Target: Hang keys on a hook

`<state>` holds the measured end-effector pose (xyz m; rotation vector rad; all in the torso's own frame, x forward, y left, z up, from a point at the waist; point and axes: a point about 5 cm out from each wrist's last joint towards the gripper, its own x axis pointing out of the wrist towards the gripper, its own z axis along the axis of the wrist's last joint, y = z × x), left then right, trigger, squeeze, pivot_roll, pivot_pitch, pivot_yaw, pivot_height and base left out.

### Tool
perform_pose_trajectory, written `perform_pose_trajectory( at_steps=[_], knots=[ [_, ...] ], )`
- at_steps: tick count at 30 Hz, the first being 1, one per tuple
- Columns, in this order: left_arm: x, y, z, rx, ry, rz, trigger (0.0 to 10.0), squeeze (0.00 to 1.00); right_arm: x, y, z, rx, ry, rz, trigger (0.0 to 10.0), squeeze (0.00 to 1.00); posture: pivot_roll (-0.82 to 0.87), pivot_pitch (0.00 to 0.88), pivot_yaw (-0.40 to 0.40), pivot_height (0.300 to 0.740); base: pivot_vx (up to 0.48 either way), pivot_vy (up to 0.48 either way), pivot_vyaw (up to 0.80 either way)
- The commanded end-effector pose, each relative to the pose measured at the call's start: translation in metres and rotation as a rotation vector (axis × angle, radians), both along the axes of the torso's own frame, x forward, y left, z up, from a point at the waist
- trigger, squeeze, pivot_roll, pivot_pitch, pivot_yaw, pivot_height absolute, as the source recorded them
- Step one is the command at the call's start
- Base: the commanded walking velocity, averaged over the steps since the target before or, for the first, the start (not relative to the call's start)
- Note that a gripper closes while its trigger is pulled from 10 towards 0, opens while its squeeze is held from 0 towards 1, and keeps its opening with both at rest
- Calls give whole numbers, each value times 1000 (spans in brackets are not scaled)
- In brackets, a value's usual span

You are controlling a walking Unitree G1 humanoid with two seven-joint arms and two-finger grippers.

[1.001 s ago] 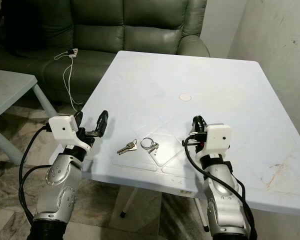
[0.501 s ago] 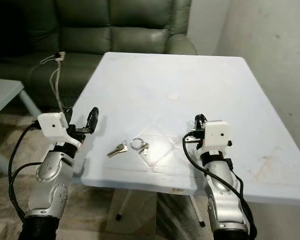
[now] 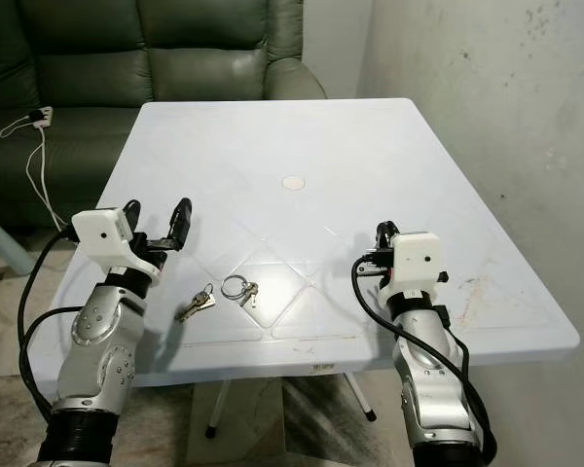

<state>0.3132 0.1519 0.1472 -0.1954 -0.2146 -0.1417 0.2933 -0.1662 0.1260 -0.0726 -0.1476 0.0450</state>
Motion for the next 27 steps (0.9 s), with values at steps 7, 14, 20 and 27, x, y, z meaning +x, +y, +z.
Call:
perform_pose_trajectory(
  at_steps=[7, 14, 20, 27],
  knots=[
    [3, -1, 2, 11, -10, -2, 10000, 0, -1, 0, 3, -10, -7, -1, 10000, 0, -33, 0, -19, 740, 0, 0, -756],
    [4, -2, 2, -13, -6, -3, 10000, 0, 0, 1, 3, -10, -5, -3, 10000, 0, -32, 0, -18, 740, 0, 0, -756],
    [4, -2, 2, -5, -8, 3, 10000, 0, -1, 2, 2, -10, -4, 1, 10000, 0, -30, 0, -20, 740, 0, 0, -756],
    [4, -4, 2, -3, -10, -4, 10000, 0, 0, 2, 2, -13, -2, 5, 10000, 0, -33, 0, -23, 740, 0, 0, -756]
  ],
)
